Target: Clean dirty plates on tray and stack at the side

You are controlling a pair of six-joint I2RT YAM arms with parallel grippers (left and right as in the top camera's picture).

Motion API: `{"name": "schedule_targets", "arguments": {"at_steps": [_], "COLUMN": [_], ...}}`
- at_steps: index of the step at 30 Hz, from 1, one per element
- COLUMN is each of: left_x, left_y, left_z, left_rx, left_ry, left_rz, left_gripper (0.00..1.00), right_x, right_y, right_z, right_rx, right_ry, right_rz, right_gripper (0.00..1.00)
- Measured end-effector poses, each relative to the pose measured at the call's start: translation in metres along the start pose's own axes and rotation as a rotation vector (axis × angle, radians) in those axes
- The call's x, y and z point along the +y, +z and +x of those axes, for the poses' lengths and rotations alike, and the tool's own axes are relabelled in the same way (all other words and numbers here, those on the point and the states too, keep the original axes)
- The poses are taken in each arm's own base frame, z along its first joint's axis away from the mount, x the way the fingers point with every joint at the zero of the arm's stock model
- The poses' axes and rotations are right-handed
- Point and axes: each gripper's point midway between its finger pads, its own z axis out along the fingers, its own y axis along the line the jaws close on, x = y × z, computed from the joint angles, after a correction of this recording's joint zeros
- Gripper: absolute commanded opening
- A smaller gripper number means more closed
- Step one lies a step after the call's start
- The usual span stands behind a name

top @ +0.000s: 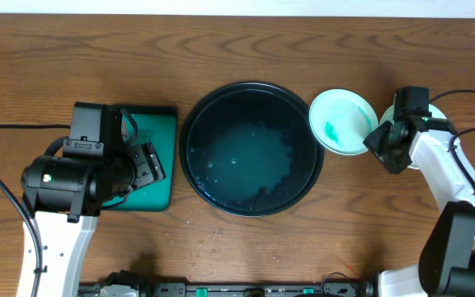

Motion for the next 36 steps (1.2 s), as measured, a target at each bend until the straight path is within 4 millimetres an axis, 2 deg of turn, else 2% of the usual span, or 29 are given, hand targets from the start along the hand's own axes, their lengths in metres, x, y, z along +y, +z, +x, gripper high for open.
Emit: {"name": "schedule_targets", "arguments": {"at_steps": [9, 12, 16, 20, 26, 28, 33, 36], "left_x": [0.000, 0.000, 0.000, 0.000, 0.001, 0.001, 0.001, 0.001], "left_y": [0.000, 0.000, 0.000, 0.000, 0.000, 0.000, 0.000, 0.000], "left_z": [0.000, 0.000, 0.000, 0.000, 0.001, 0.002, 0.002, 0.002], "left_rx": [0.000, 0.001, 0.001, 0.001, 0.005, 0.008, 0.010, 0.010], "left_ry": [0.000, 0.000, 0.000, 0.000, 0.000, 0.000, 0.000, -0.001], "left_rz": [0.000, 0.000, 0.000, -0.001, -0.003, -0.004, -0.005, -0.005], "left_gripper": [0.79, 0.79, 0.79, 0.79, 0.79, 0.79, 0.79, 0.79], "right_x": [0.014, 0.021, 0.028, 0.035, 0.042, 0.042, 0.040, 0.035], "right_y": [0.033, 0.033, 0.033, 0.032, 0.031, 0.031, 0.033, 0.038], "right_z": [-0.004, -0.008, -0.010, -0.010, -0.007, -0.006, -0.008, -0.005], "right_rx": [0.011, -0.004, -0.016, -0.026, -0.031, -0.031, -0.044, -0.050], "right_ry": [0.041, 0.047, 0.045, 0.039, 0.032, 0.035, 0.042, 0.044], "right_rz": [-0.028, -0.058, -0.082, -0.102, -0.113, -0.112, -0.105, -0.096], "right_gripper": [0.43, 0.43, 0.33, 0.29, 0.39, 0.33, 0.31, 0.26]}}
